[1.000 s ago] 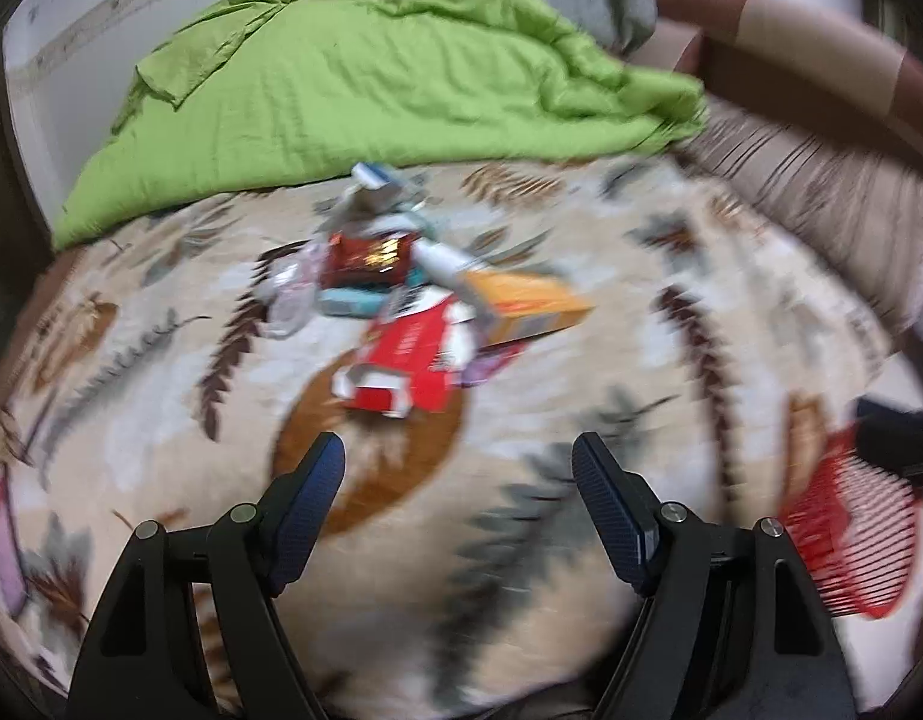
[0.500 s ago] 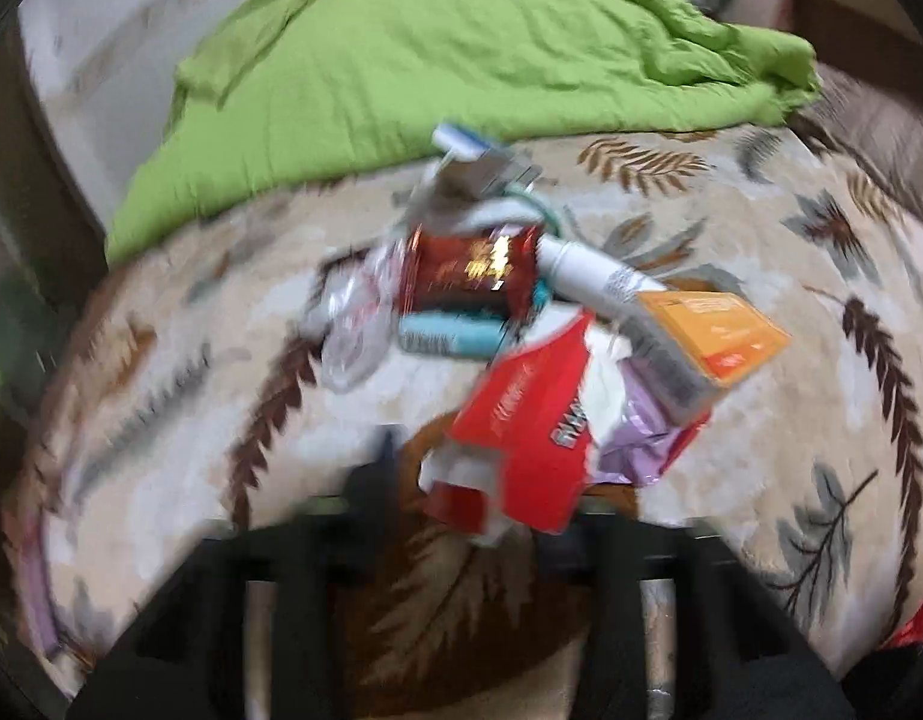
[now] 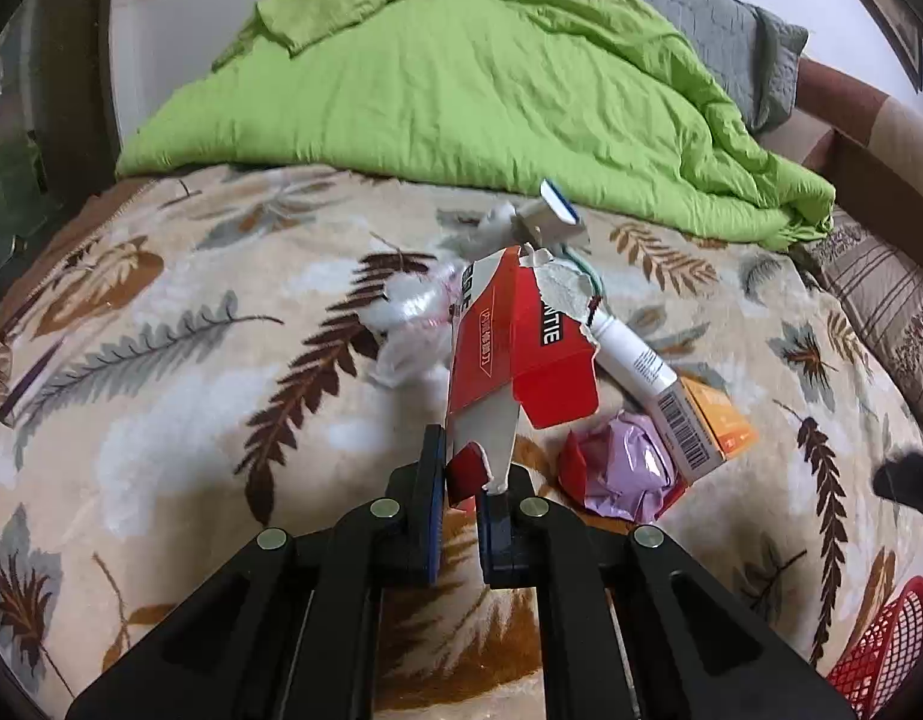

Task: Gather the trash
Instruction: 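Grasp the red-and-white snack box with the left tool while the right tool grasps the orange box, then lift the red box with the left tool while the right tool lifts the orange box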

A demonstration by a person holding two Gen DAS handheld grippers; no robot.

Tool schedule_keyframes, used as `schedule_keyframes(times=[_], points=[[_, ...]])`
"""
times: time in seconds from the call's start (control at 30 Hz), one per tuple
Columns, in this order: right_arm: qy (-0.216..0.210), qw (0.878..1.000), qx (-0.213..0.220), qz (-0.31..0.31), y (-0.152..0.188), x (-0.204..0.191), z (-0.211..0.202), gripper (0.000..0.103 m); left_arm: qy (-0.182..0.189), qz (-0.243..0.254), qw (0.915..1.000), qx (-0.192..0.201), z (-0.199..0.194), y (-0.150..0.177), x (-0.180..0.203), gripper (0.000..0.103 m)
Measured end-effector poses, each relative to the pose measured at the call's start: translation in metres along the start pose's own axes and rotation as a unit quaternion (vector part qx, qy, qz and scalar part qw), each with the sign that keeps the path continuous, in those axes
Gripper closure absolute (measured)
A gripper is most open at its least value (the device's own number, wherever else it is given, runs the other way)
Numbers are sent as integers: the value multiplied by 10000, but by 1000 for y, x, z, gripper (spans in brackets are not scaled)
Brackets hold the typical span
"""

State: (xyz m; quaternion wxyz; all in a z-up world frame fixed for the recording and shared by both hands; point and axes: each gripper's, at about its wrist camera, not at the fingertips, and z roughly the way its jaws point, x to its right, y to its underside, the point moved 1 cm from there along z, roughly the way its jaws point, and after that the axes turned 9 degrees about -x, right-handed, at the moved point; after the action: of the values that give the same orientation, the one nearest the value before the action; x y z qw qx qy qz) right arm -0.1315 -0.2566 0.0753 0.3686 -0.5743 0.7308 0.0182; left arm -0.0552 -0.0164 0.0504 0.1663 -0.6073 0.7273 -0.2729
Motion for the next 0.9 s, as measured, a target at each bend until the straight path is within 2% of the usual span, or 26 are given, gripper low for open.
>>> schedule_keyframes(times=[0.1,0.23,0.37,0.5,0.63,0.77,0.8,0.83,0.9], points=[[-169,9992,26,375,-13,-2,16,37,-31,31,9999,126,-4,-2,0,95],[-187,9963,-226,804,-23,-6,46,35,-61,25,9996,277,-9,-3,-2,95],[78,9866,-408,1578,-35,4,70,32,-105,-51,9992,388,-12,-6,-9,95],[473,9711,-514,2280,-52,12,88,26,-57,-135,9992,383,-12,-7,-14,95],[794,9663,-792,2317,-69,11,111,25,-4,-113,9991,416,-12,-7,-14,95],[935,9715,-869,1997,-68,7,120,25,65,-156,9990,413,-12,-8,-17,95],[886,9742,-839,1899,-68,8,119,27,66,-157,9990,412,-12,-7,-16,95],[806,9771,-782,1806,-67,8,115,40,64,-154,9990,416,-12,-7,-16,95],[732,9819,-736,1582,-67,8,108,53,89,-145,9990,409,-12,-7,-15,95]])
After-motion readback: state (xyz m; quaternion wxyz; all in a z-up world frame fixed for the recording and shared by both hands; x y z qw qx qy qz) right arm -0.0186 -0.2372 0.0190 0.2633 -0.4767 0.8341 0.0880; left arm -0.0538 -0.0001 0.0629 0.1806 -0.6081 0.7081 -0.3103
